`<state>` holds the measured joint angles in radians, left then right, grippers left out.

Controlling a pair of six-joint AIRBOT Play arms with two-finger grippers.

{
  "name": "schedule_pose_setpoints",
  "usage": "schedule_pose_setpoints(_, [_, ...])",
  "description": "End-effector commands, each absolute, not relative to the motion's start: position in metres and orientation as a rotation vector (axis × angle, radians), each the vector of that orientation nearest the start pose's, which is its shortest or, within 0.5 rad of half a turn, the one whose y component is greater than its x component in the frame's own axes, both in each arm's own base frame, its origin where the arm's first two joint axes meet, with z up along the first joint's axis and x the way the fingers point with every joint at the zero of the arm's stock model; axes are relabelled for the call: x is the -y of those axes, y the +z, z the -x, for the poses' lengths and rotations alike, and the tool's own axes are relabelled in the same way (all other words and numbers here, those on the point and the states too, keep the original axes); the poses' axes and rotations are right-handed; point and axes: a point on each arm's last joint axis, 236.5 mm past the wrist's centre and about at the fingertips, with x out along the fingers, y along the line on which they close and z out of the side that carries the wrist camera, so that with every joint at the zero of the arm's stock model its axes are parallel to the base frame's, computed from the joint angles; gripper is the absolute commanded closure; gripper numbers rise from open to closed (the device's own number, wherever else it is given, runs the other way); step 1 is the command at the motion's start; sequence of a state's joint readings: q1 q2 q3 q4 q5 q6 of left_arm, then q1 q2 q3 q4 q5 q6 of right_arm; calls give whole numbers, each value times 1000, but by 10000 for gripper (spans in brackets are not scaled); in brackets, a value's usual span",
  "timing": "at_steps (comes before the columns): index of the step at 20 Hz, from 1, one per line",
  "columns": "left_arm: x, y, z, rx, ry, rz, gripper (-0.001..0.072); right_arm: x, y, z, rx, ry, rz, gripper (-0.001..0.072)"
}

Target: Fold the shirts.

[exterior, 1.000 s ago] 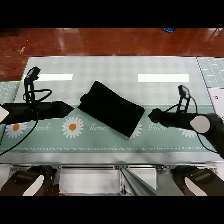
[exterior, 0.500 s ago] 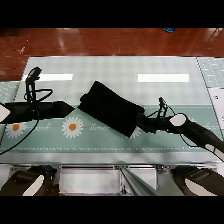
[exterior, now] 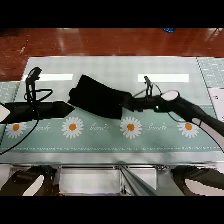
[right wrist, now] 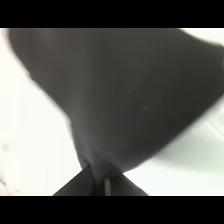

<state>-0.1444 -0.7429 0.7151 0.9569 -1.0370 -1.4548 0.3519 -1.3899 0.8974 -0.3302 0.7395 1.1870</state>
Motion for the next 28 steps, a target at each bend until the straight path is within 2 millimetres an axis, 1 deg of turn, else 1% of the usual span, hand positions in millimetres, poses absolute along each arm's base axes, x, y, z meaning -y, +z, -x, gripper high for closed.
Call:
schedule_pose_setpoints(1, [159, 67, -271, -1051, -479, 431, 690, -307, 90, -407, -971, 759, -685, 683])
schedule_pose_setpoints(2, [159, 67, -271, -1054, -474, 439, 690, -303, 116, -419, -929, 752, -650, 683])
schedule_pose_setpoints(4, [159, 67, -270, -1055, -475, 439, 690, -295, 161, -430, -861, 781, -573, 682])
schedule_pose_setpoints(5, [159, 67, -270, -1056, -475, 439, 690, -286, 179, -435, -836, 776, -534, 682])
schedule_pose_setpoints(6, [159, 67, -269, -1059, -476, 438, 690, -273, 192, -441, -819, 755, -508, 682])
schedule_pose_setpoints(7, [159, 66, -267, -1068, -479, 436, 690, -255, 202, -448, -808, 724, -488, 682])
schedule_pose_setpoints(9, [160, 63, -262, -1094, -488, 431, 690, -217, 215, -457, -807, 664, -480, 682])
schedule_pose_setpoints(12, [161, 62, -258, -1102, -504, 409, 690, -151, 229, -466, -802, 566, -503, 682])
schedule_pose_setpoints(14, [161, 62, -258, -1100, -507, 404, 690, -96, 235, -470, -783, 458, -556, 682])
schedule_pose_setpoints(16, [161, 62, -258, -1100, -507, 405, 690, -43, 238, -467, -773, 352, -621, 682])
schedule_pose_setpoints(19, [161, 62, -258, -1099, -509, 400, 690, 25, 246, -451, -742, 213, -687, 682])
schedule_pose_setpoints(21, [161, 62, -259, -1093, -517, 387, 690, 60, 251, -434, -730, 126, -706, 682])
schedule_pose_setpoints(23, [161, 62, -258, -1091, -520, 383, 690, 91, 253, -412, -732, 46, -703, 682])
schedule_pose_setpoints(25, [161, 62, -258, -1091, -521, 382, 690, 122, 239, -381, -799, -71, -674, 682])
schedule_pose_setpoints(28, [160, 63, -261, -1076, -526, 369, 690, 151, 205, -327, -983, -228, -648, 683])
